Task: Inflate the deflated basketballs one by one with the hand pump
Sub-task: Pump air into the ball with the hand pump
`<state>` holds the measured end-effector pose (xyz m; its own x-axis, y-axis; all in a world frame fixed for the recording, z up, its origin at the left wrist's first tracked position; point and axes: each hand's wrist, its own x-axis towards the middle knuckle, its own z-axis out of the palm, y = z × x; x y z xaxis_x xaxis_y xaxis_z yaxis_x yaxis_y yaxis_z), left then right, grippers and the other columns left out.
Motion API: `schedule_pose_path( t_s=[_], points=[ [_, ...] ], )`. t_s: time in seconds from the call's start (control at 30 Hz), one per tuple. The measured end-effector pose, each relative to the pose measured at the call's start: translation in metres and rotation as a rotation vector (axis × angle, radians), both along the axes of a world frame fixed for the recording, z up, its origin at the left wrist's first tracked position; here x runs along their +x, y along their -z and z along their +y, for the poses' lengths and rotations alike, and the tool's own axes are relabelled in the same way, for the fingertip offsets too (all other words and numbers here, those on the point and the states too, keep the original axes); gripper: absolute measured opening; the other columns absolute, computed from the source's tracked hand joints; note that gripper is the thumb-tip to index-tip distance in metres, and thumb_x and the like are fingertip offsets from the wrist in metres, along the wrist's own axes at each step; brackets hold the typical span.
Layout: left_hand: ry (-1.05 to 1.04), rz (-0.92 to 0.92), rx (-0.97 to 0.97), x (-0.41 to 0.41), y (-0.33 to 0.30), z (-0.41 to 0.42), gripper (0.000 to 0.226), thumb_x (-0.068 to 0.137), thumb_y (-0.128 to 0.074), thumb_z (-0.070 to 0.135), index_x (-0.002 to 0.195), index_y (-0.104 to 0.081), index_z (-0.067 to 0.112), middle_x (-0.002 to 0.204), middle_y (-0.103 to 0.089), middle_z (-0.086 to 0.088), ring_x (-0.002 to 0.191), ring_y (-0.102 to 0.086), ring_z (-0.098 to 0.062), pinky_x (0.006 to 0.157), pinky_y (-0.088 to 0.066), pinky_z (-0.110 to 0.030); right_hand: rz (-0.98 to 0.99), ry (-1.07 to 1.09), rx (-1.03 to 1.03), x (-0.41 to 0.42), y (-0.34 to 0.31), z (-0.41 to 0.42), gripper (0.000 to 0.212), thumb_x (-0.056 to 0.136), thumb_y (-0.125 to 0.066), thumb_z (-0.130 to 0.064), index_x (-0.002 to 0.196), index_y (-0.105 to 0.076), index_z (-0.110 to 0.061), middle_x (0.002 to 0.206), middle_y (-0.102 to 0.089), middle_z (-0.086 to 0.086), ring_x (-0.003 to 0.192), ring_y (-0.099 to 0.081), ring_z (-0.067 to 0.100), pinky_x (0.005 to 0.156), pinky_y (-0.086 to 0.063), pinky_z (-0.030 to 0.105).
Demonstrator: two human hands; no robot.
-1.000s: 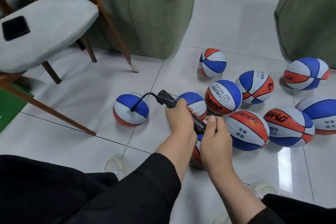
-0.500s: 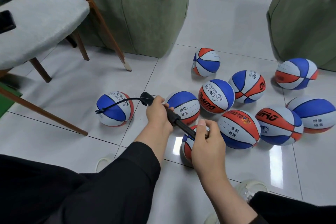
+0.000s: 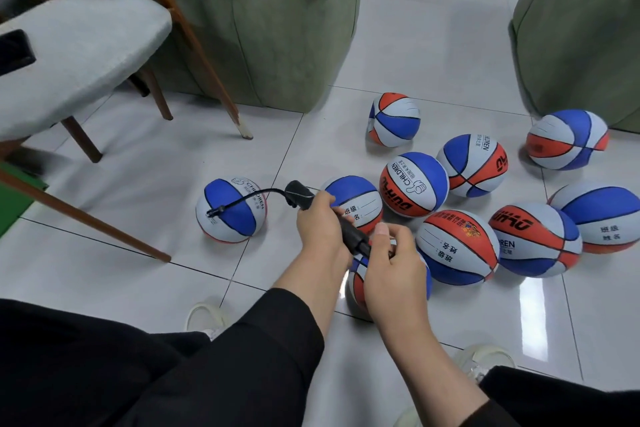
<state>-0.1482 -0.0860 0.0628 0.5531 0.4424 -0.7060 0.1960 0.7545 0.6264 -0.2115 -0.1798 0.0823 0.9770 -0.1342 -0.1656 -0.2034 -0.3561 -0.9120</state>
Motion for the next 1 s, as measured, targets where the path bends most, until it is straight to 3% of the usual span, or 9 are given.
schedule_pose_path(
  t_s=[0.07, 0.2, 0.37, 0.53, 0.7, 0.8, 1.0],
  points=[
    [0.006, -0.002, -0.004, 0.004, 0.002, 0.012, 0.011, 0.089, -0.057, 0.013, 0.097, -0.05, 0.012, 0.059, -0.05, 0.001, 0.042, -0.048, -0.015, 0.047, -0.044, -0.023, -0.021, 0.015, 0.011, -0.003, -0.001, -0.001, 0.018, 0.105, -0.043, -0.037, 0.098, -0.056, -0.026, 0.076, -0.064, -0.007, 0.081, -0.058, 0.001, 0.065, -0.043, 0.022],
    [-0.013, 0.033, -0.036, 0.003, 0.009, 0.025, 0.01, 0.09, -0.058, 0.012, 0.096, -0.051, 0.012, 0.059, -0.05, 0.001, 0.044, -0.049, -0.015, 0.049, -0.043, -0.023, -0.012, -0.007, 0.014, -0.007, 0.003, -0.001, 0.02, 0.104, -0.044, -0.041, 0.097, -0.057, -0.028, 0.078, -0.067, -0.007, 0.082, -0.06, 0.003, 0.068, -0.046, 0.024],
    [-0.029, 0.011, -0.04, -0.006, 0.006, -0.004, 0.006, 0.09, -0.057, 0.013, 0.093, -0.051, 0.012, 0.061, -0.049, 0.001, 0.044, -0.047, -0.015, 0.047, -0.045, -0.023, -0.001, 0.007, -0.064, 0.0, 0.008, -0.001, 0.02, 0.108, -0.04, -0.033, 0.098, -0.056, -0.023, 0.076, -0.063, -0.009, 0.078, -0.058, 0.004, 0.06, -0.039, 0.014],
    [-0.065, -0.033, -0.011, -0.009, 0.009, -0.016, 0.015, 0.088, -0.054, 0.011, 0.102, -0.051, 0.013, 0.06, -0.048, -0.002, 0.043, -0.043, -0.019, 0.05, -0.044, -0.027, 0.037, 0.0, -0.052, 0.002, 0.01, 0.0, 0.023, 0.108, -0.039, -0.031, 0.097, -0.057, -0.022, 0.078, -0.062, -0.011, 0.077, -0.056, 0.006, 0.059, -0.037, 0.01],
    [-0.037, -0.009, -0.029, -0.008, 0.005, -0.006, 0.01, 0.089, -0.056, 0.01, 0.098, -0.053, 0.011, 0.057, -0.049, 0.0, 0.042, -0.046, -0.016, 0.048, -0.045, -0.025, 0.015, -0.056, -0.031, -0.002, 0.007, 0.003, 0.021, 0.106, -0.04, -0.039, 0.104, -0.057, -0.027, 0.083, -0.067, -0.014, 0.084, -0.062, 0.001, 0.066, -0.044, 0.017],
    [0.008, -0.009, -0.01, -0.003, 0.001, 0.009, 0.007, 0.091, -0.057, 0.012, 0.096, -0.052, 0.013, 0.057, -0.049, 0.002, 0.043, -0.047, -0.015, 0.046, -0.044, -0.022, -0.025, -0.028, -0.003, -0.008, 0.004, 0.002, 0.023, 0.103, -0.04, -0.041, 0.098, -0.058, -0.027, 0.078, -0.067, -0.005, 0.081, -0.06, 0.006, 0.067, -0.046, 0.024],
    [-0.02, 0.031, -0.016, 0.006, 0.004, 0.031, 0.009, 0.09, -0.058, 0.012, 0.097, -0.053, 0.012, 0.059, -0.051, 0.002, 0.043, -0.049, -0.015, 0.049, -0.043, -0.023, -0.039, -0.016, 0.001, -0.008, -0.002, 0.0, 0.019, 0.104, -0.045, -0.038, 0.092, -0.056, -0.029, 0.075, -0.065, -0.003, 0.083, -0.058, 0.005, 0.067, -0.045, 0.022]
  ],
)
